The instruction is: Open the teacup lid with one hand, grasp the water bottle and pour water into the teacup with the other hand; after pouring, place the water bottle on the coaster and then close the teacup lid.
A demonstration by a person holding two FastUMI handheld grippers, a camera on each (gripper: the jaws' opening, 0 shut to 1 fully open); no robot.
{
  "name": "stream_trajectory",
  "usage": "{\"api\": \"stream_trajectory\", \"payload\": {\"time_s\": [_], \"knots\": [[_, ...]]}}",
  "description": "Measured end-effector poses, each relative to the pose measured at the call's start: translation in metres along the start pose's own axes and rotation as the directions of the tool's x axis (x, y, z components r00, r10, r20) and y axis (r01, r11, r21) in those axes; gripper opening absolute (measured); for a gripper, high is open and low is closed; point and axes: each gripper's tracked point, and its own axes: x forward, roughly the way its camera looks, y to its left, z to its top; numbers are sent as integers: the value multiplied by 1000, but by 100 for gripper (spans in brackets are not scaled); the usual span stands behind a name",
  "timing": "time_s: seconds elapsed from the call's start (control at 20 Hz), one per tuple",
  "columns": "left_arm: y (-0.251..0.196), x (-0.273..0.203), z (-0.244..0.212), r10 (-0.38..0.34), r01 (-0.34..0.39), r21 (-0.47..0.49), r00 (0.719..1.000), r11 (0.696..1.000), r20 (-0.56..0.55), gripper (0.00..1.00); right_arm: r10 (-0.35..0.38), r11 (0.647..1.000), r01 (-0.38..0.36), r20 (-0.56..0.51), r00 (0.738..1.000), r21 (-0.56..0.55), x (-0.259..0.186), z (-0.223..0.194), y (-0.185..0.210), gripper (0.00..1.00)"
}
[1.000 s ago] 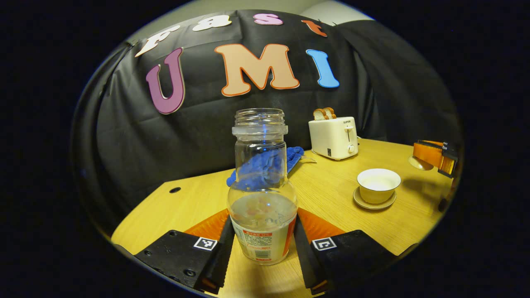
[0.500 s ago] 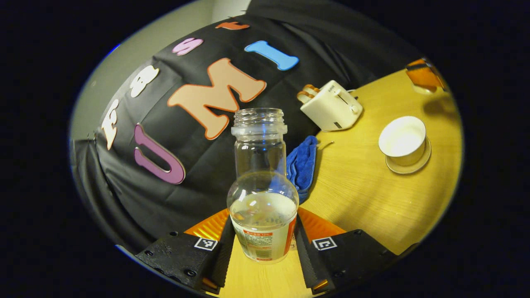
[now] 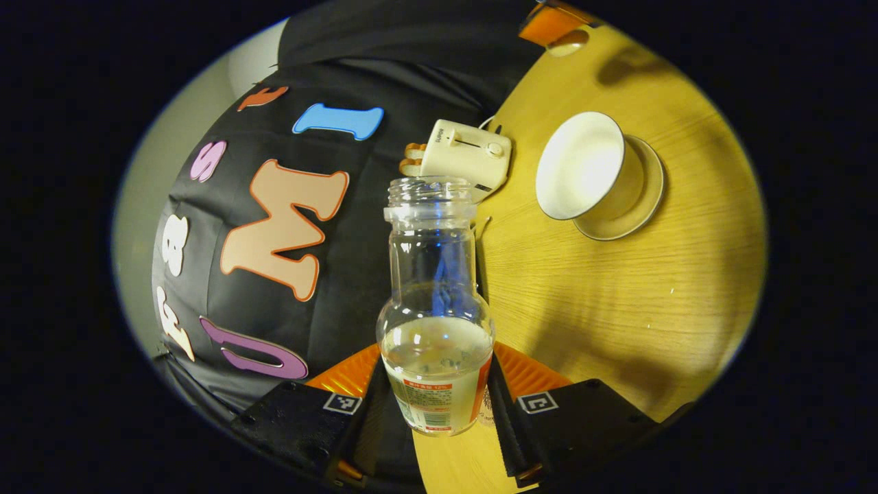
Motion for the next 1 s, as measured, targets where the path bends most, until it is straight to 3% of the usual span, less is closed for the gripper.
{"api": "stream_trajectory", "payload": {"time_s": [0.35, 0.55, 1.0], "knots": [[-2, 8, 14, -19, 17, 217, 1000, 976, 5, 67, 0, 1000, 0, -1, 1000, 0, 0, 0, 0, 31], [6, 6, 20, 9, -14, 335, 1000, 942, 17, 67, 0, 1000, 0, -1, 1000, 0, 0, 0, 0, 31], [13, 11, 19, 9, -8, 455, 1000, 890, 1, 67, -1, 1000, 1, -1, 1000, 0, 0, 1, 0, 31]]}}
